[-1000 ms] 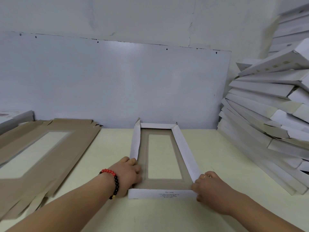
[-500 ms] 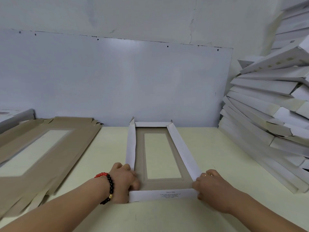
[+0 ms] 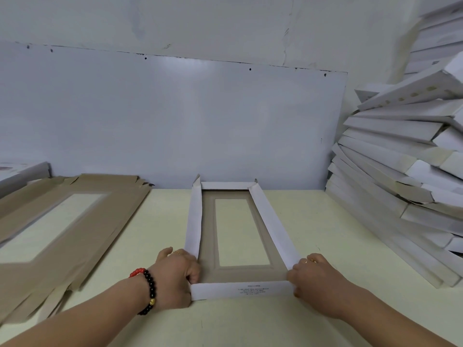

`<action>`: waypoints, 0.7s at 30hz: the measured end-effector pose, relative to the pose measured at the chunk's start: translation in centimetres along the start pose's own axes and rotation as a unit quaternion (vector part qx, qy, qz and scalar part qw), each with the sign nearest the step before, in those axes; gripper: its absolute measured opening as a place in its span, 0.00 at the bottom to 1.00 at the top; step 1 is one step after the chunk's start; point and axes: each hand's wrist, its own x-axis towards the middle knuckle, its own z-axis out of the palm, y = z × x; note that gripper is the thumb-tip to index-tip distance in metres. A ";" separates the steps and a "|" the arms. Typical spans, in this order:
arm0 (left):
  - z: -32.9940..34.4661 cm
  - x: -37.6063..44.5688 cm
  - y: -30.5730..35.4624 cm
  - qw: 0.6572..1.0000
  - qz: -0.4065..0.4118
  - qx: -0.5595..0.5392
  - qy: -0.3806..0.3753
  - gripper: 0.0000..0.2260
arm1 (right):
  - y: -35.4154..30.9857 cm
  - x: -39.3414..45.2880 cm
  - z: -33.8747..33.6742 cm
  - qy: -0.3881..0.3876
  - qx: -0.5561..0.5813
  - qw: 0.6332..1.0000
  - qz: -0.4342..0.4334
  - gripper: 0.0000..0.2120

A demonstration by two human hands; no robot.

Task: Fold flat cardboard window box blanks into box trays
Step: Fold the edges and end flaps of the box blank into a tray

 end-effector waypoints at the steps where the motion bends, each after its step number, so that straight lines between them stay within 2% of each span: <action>1: 0.1 0.0 0.1 1.000 -0.002 0.004 0.004 0.05 | 0.0 0.0 0.0 0.001 0.000 1.000 0.000 0.11; 6: 0.2 -0.1 1.5 0.997 0.013 0.071 -0.015 0.07 | 0.0 0.1 0.1 0.003 -0.001 1.000 -0.001 0.11; 12: 0.6 -0.3 3.3 0.981 0.040 0.187 -0.031 0.19 | 0.0 -0.1 0.2 0.011 0.011 1.000 0.000 0.11; 16: 1.0 0.3 3.5 0.971 0.066 0.229 -0.010 0.14 | -0.2 -0.3 -0.2 0.005 0.020 1.000 -0.007 0.10; 21: 0.3 1.6 2.9 0.960 0.030 0.279 -0.012 0.15 | -2.4 -0.4 -1.2 0.002 0.062 0.996 -0.061 0.11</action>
